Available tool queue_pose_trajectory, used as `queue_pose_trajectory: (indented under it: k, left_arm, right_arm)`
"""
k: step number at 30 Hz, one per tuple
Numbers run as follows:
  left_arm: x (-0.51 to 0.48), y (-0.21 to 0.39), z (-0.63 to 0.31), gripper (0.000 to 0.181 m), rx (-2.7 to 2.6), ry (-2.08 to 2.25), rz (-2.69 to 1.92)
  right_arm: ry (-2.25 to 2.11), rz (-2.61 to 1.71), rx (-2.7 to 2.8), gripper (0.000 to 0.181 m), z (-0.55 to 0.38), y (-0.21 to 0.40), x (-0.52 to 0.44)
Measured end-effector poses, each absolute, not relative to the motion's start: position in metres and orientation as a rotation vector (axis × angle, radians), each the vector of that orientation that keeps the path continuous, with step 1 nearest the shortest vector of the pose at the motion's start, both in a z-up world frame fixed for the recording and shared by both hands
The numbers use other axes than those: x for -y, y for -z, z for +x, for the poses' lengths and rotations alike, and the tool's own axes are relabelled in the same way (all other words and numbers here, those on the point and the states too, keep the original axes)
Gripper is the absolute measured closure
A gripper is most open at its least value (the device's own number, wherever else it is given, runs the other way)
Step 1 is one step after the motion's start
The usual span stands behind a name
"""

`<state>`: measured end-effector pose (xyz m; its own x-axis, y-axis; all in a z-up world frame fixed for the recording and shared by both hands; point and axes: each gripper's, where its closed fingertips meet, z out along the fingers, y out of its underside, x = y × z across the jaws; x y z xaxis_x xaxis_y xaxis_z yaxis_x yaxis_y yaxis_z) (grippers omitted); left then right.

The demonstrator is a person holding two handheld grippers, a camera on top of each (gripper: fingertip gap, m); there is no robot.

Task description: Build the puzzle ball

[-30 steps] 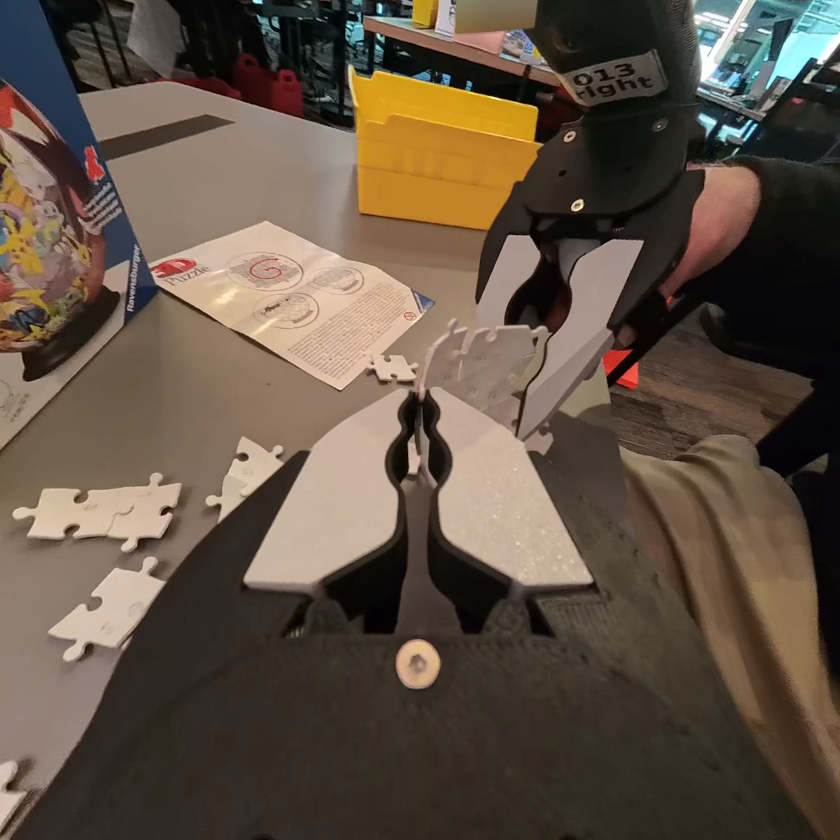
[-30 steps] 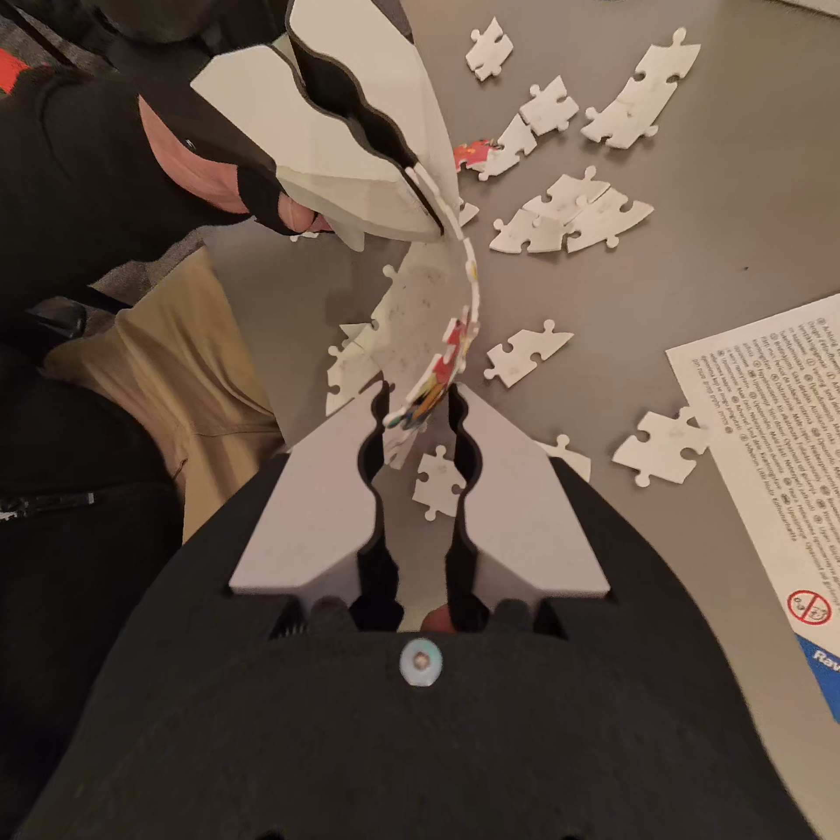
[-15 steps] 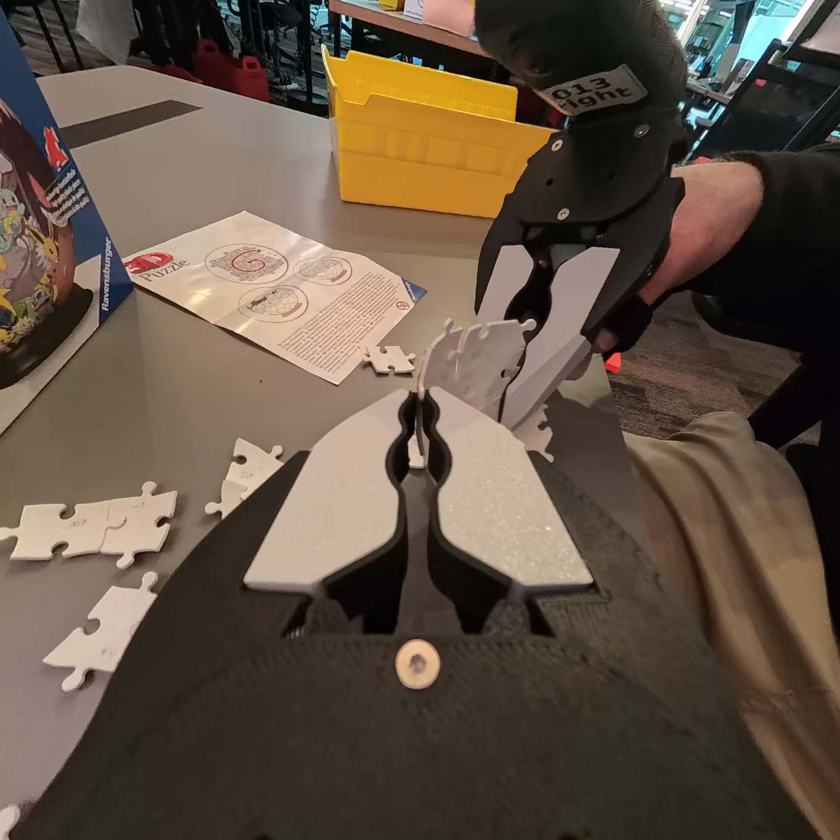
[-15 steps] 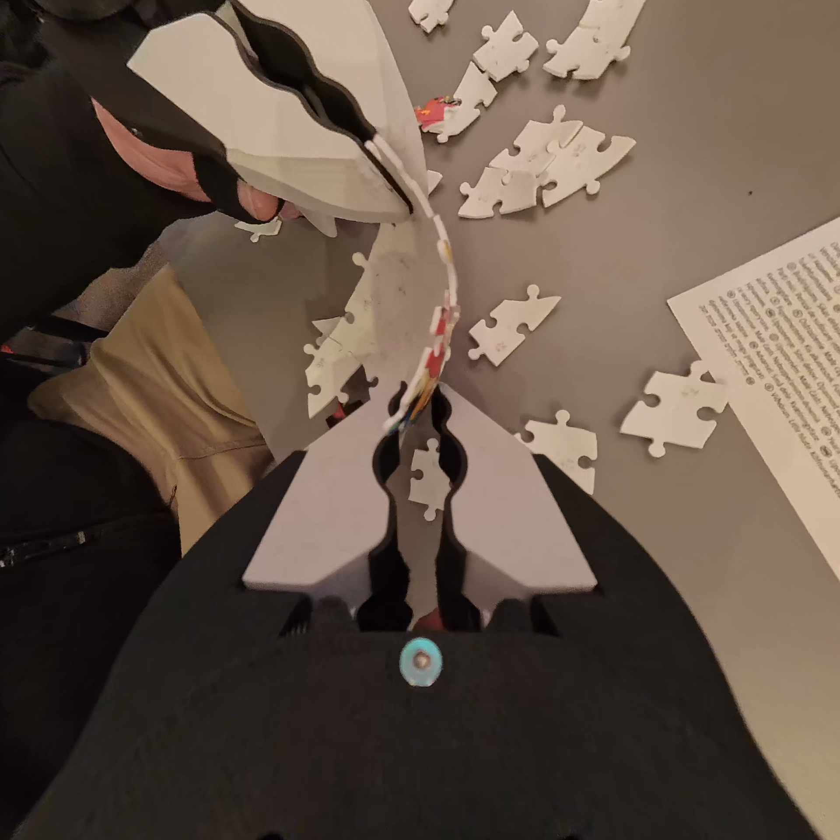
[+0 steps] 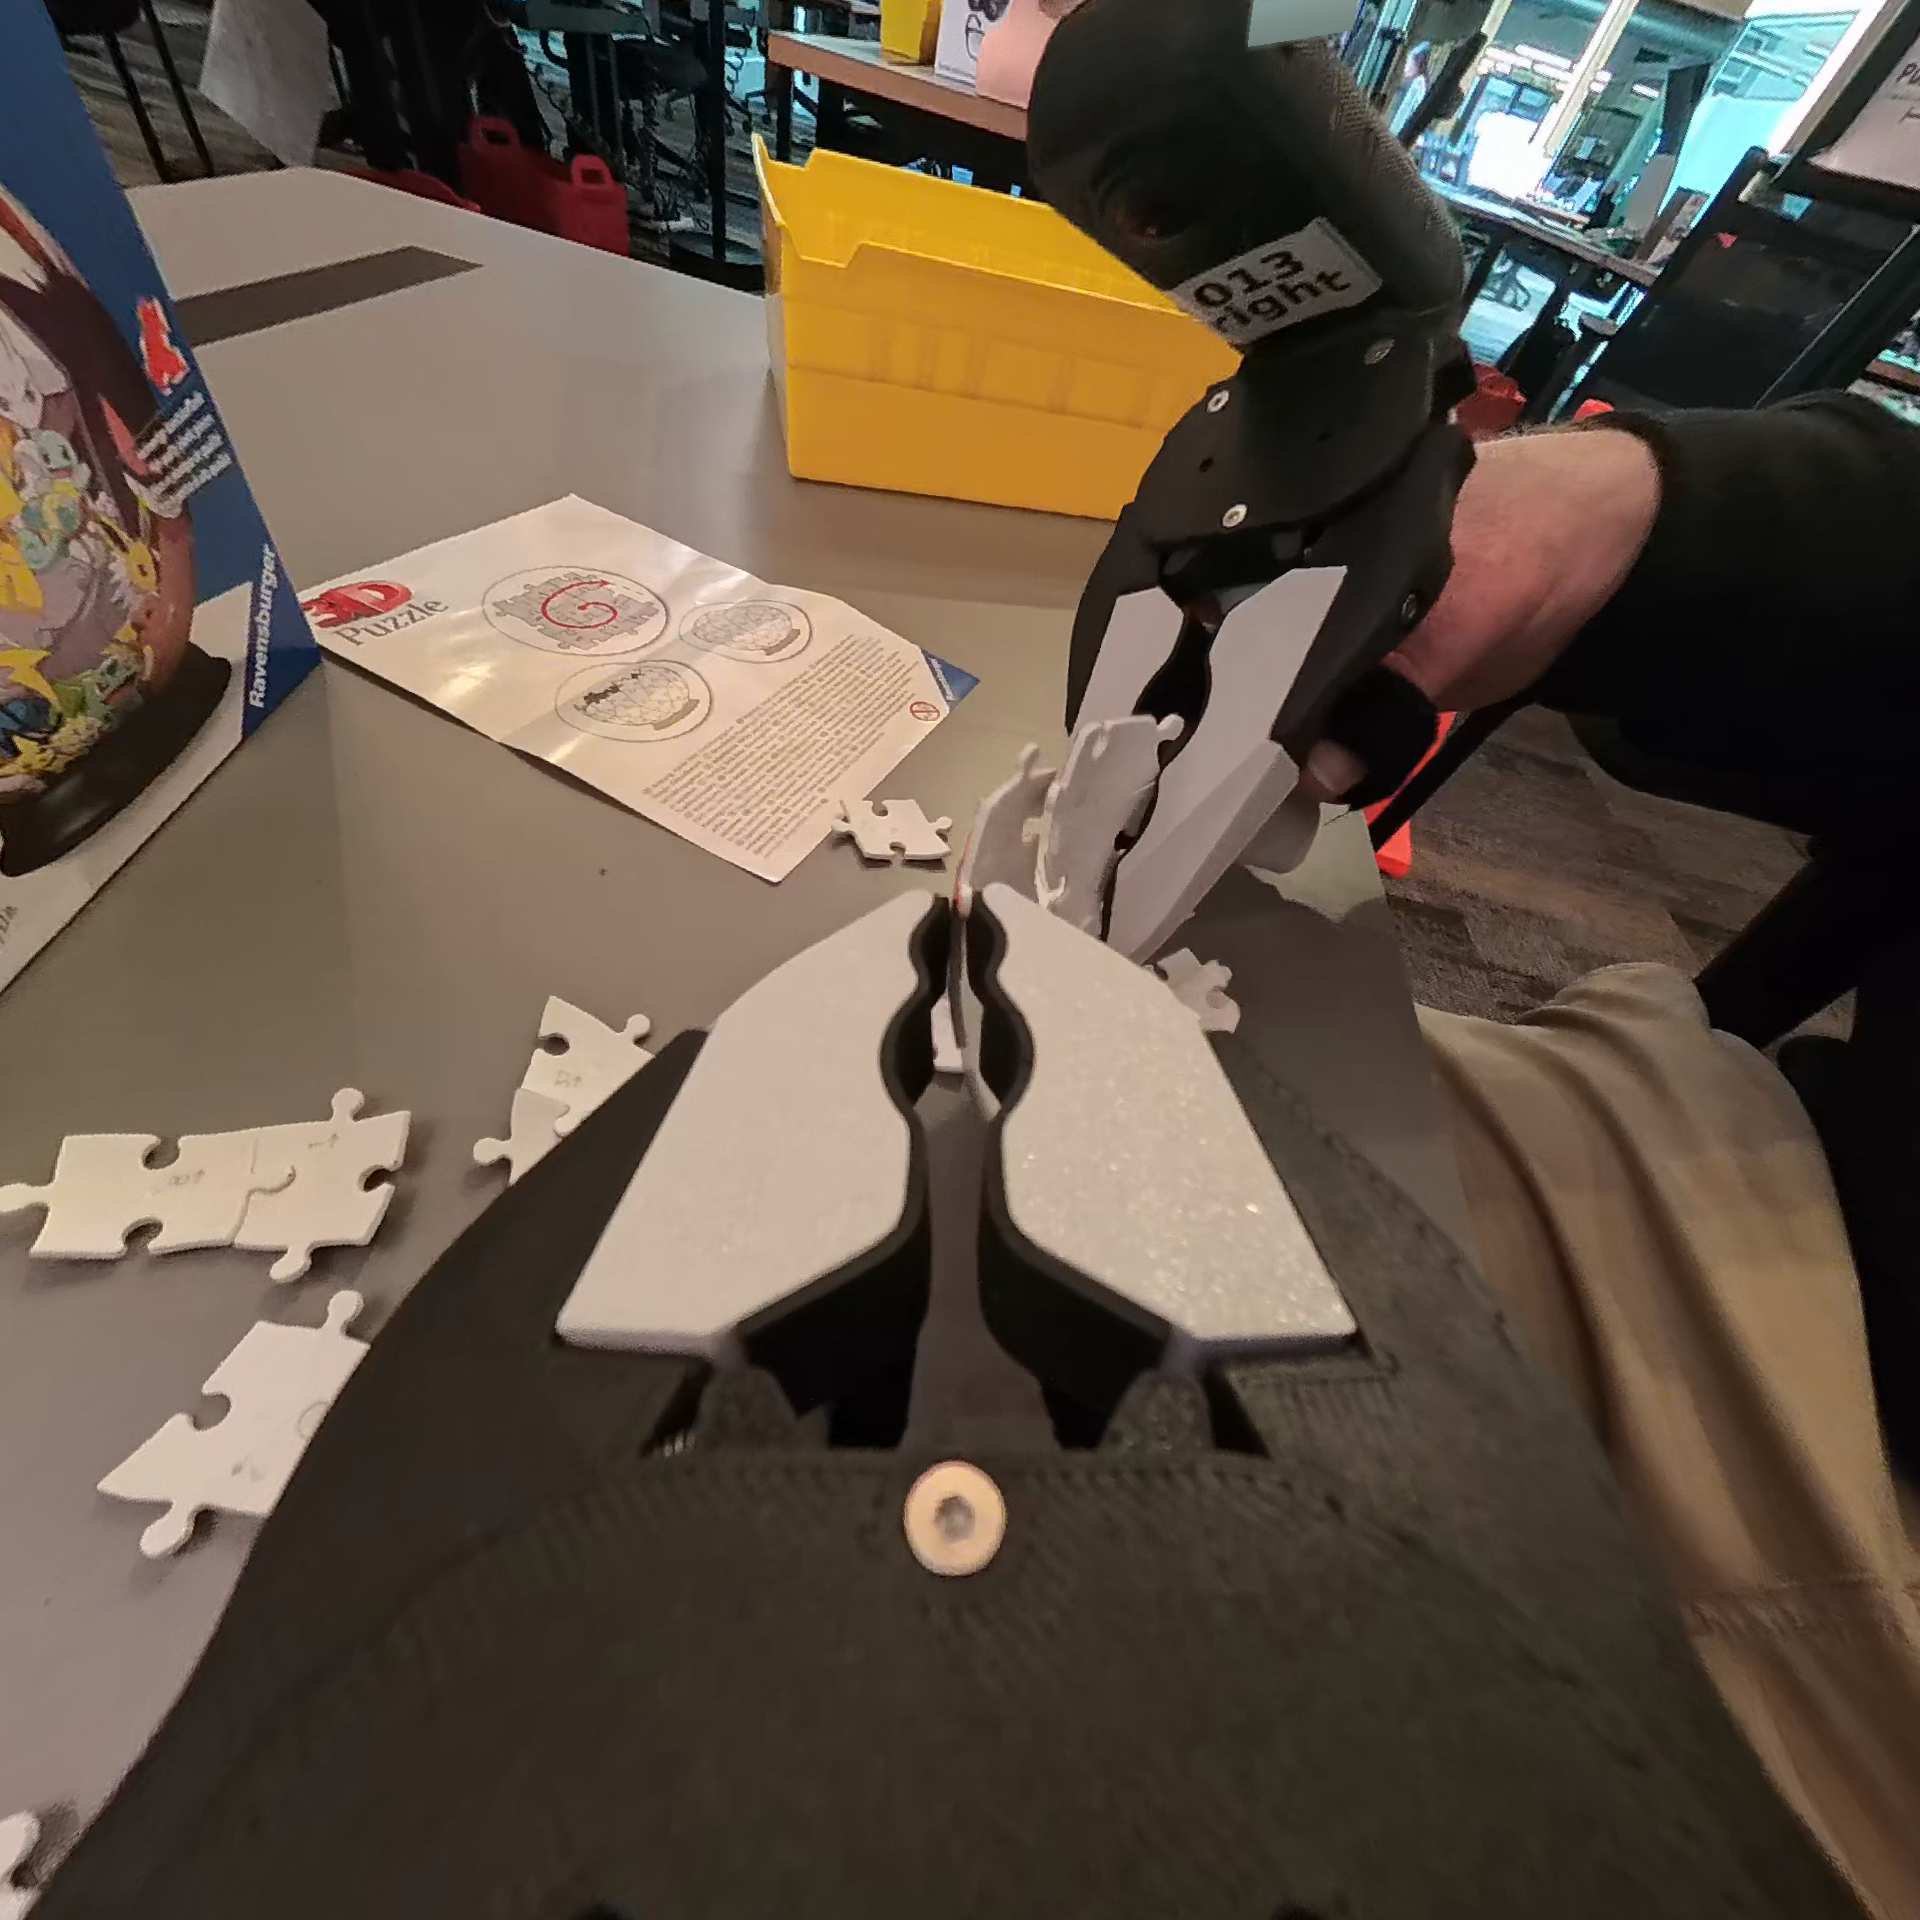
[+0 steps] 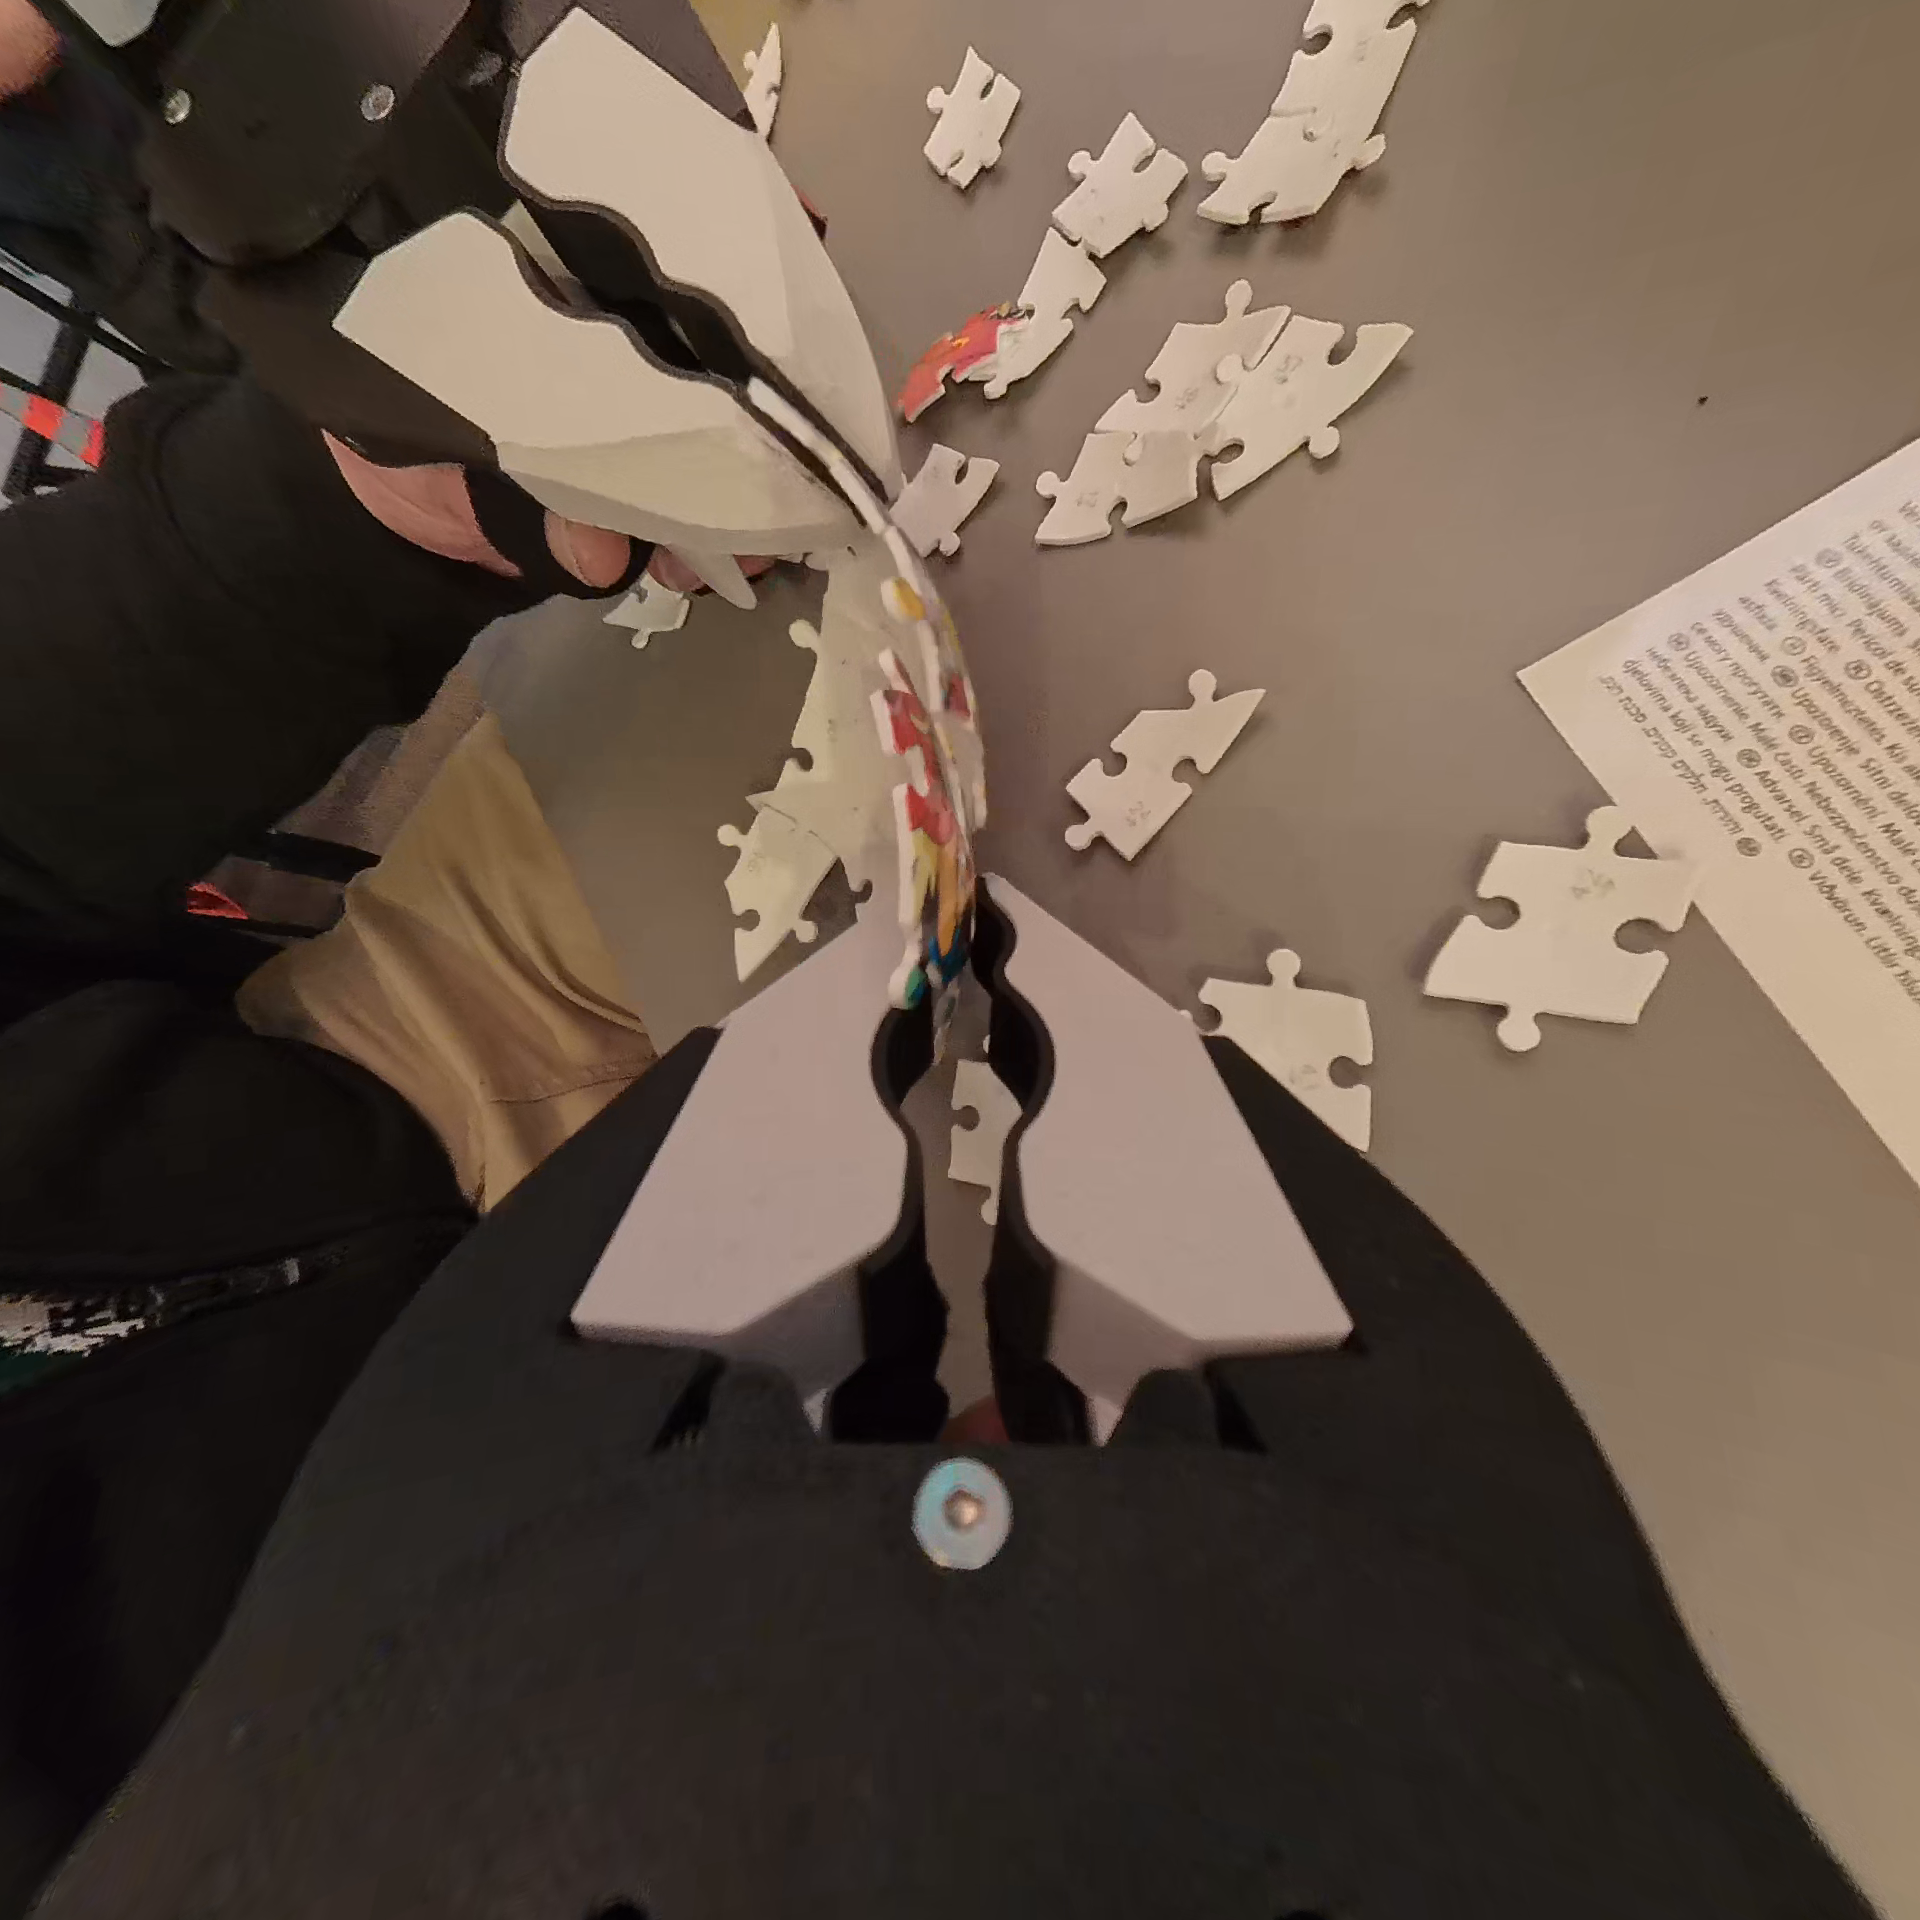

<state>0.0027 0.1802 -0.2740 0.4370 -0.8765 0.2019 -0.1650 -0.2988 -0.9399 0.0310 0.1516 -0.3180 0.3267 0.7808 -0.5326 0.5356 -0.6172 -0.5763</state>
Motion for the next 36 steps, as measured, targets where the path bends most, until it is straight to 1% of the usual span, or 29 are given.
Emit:
queue_pose_trajectory:
  k: [7,8,9,10,12,13,16,17,19,21,23,25,27,30,32,35,36]
  left_arm:
    - [-0.185,0.276,-0.008,0.179,-0.859,0.919,-1.790]
    - [-0.185,0.279,-0.009,0.178,-0.866,0.913,-1.805]
    - [-0.185,0.277,-0.009,0.175,-0.858,0.918,-1.801]
    - [-0.186,0.273,-0.011,0.170,-0.835,0.935,-1.796]
    - [-0.190,0.266,-0.017,0.151,-0.811,0.938,-1.804]
    - [-0.192,0.259,-0.022,0.147,-0.798,0.918,-1.798]
    - [-0.198,0.212,-0.040,0.121,-0.716,0.874,-1.711]
    - [-0.198,0.190,-0.049,0.120,-0.695,0.830,-1.662]
    - [-0.194,0.150,-0.067,0.121,-0.672,0.744,-1.581]
    - [-0.185,0.127,-0.080,0.121,-0.682,0.674,-1.558]
    - [-0.179,0.122,-0.090,0.120,-0.678,0.625,-1.580]
    - [-0.171,0.135,-0.095,0.119,-0.675,0.609,-1.630]
    - [-0.164,0.165,-0.099,0.116,-0.694,0.581,-1.729]
    - [-0.153,0.212,-0.103,0.120,-0.717,0.531,-1.856]
    - [-0.149,0.231,-0.092,0.123,-0.743,0.549,-1.905]
    - [-0.152,0.259,-0.071,0.123,-0.826,0.506,-1.990]
    - [-0.154,0.274,-0.066,0.120,-0.860,0.475,-2.053]
  right_arm:
    - [-1.165,-2.305,1.142,0.180,0.042,0.314,-0.163]
    - [-1.156,-2.323,1.128,0.169,0.043,0.317,-0.166]
    - [-1.124,-2.346,1.150,0.150,0.046,0.321,-0.168]
    - [-1.094,-2.335,1.174,0.146,0.049,0.317,-0.170]
    - [-1.067,-2.276,1.143,0.138,0.056,0.294,-0.182]
    - [-1.041,-2.228,1.096,0.132,0.061,0.278,-0.193]
    - [-1.047,-2.021,0.916,0.126,0.080,0.215,-0.220]
    - [-1.035,-1.941,0.856,0.122,0.090,0.191,-0.228]
    - [-1.015,-1.800,0.778,0.122,0.111,0.149,-0.238]
    - [-1.003,-1.782,0.793,0.120,0.125,0.134,-0.238]
    - [-0.930,-1.816,0.818,0.118,0.133,0.142,-0.242]
    - [-0.944,-1.850,0.820,0.118,0.130,0.159,-0.241]
    - [-0.985,-1.914,0.834,0.120,0.119,0.184,-0.237]
    - [-0.989,-2.007,0.936,0.122,0.100,0.219,-0.226]
    - [-0.977,-2.054,1.026,0.128,0.085,0.241,-0.217]
    - [-0.748,-2.166,1.222,0.131,0.079,0.290,-0.210]
    - [-0.682,-2.206,1.277,0.131,0.079,0.306,-0.208]
